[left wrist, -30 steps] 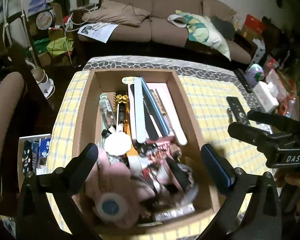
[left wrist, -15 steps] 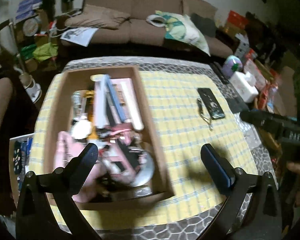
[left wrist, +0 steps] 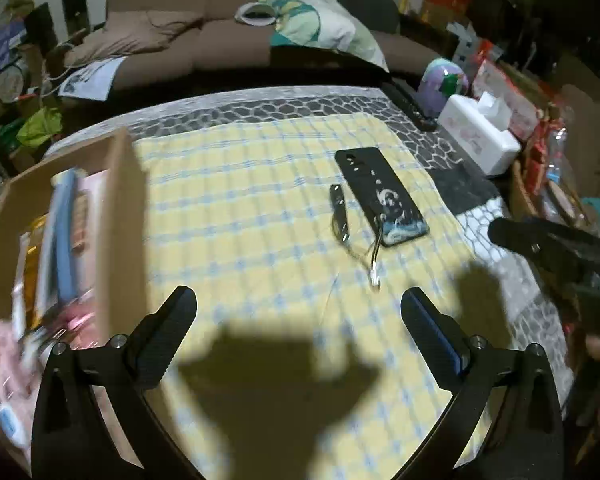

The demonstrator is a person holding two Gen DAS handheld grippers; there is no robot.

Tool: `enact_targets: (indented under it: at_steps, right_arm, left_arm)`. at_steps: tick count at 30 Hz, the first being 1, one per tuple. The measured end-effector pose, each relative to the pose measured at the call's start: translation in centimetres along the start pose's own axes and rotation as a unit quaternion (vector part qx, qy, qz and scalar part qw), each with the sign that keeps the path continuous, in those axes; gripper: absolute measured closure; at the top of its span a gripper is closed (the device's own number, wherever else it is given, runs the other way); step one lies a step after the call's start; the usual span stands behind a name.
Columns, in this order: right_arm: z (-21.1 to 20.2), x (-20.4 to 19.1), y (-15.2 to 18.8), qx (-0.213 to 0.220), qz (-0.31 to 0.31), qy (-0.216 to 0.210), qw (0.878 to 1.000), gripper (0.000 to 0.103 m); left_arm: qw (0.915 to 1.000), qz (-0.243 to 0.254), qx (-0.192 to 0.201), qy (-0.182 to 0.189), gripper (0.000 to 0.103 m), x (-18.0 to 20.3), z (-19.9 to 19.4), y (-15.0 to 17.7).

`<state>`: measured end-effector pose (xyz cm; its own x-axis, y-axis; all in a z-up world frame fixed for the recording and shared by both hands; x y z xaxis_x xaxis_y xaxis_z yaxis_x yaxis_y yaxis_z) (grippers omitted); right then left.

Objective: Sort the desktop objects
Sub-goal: 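Move both open tools from the box toward the black phone case, then grasp the black phone case with the right tool while the left tool grasps the nippers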

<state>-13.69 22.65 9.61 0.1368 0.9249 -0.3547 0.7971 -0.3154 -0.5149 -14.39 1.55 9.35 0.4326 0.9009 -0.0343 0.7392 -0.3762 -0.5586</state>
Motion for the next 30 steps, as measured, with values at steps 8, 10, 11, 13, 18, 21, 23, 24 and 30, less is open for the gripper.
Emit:
enact_targets:
  at_steps: [8, 10, 11, 13, 18, 21, 23, 24, 30]
  right_arm:
    - [5.5, 3.5, -3.8, -0.007, 0.036, -0.012, 0.999, 0.000]
    - [6.6, 4.0, -4.5, -0.010, 0.042, -0.021, 0.999, 0.000]
    - [7.1, 4.2, -4.9, -0.010, 0.044, -0.023, 0.999, 0.000]
    - [7.9, 4.5, -5.5, -0.009, 0.045, -0.027, 0.999, 0.000]
    - [9.9, 5.3, -6.5, -0.012, 0.050, -0.027, 0.998, 0.000]
    - [11.0, 5.2, -7.0, -0.016, 0.049, -0.025, 0.998, 0.000]
    - [11.5, 4.7, -7.3, -0.015, 0.043, -0.025, 0.999, 0.000]
    - [11.8, 4.3, -7.5, -0.015, 0.038, -0.022, 0.999, 0.000]
    - [14.6, 0.5, -7.8, -0.032, -0.009, 0.004, 0.999, 0.000]
  left_arm:
    - [0.9986, 0.017, -0.040, -0.029, 0.020, 1.2, 10.9, -4.2]
    - [0.9982, 0.023, -0.041, -0.036, 0.024, 1.3, 12.8, -5.1]
    - [0.9979, 0.028, -0.042, -0.039, 0.025, 1.4, 13.6, -5.5]
    - [0.9976, 0.035, -0.044, -0.039, 0.036, 1.7, 15.0, -6.3]
    - [0.9980, 0.047, -0.032, -0.028, 0.062, 2.3, 17.0, -6.9]
    - [0.9988, 0.042, -0.016, -0.018, 0.084, 1.9, 16.5, -7.1]
    - [0.9996, 0.024, -0.011, -0.006, 0.085, 1.0, 15.9, -7.1]
    - [0.9999, 0.011, -0.007, 0.003, 0.085, 0.3, 15.3, -7.0]
    - [0.9986, -0.040, 0.019, 0.030, 0.085, -2.6, 11.9, -6.9]
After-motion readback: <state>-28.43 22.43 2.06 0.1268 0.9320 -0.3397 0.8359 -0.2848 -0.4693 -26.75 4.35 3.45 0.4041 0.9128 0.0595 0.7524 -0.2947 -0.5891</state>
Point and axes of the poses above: each gripper's, at about its wrist camera, not at the fingertips, and z roughly the way its jaws point, x to its right, y to its underside, the point moved 1 cm from there along z, roughly the way its jaws point, and after that the axes turned 14 degrees about z, right-handed, at the moved point
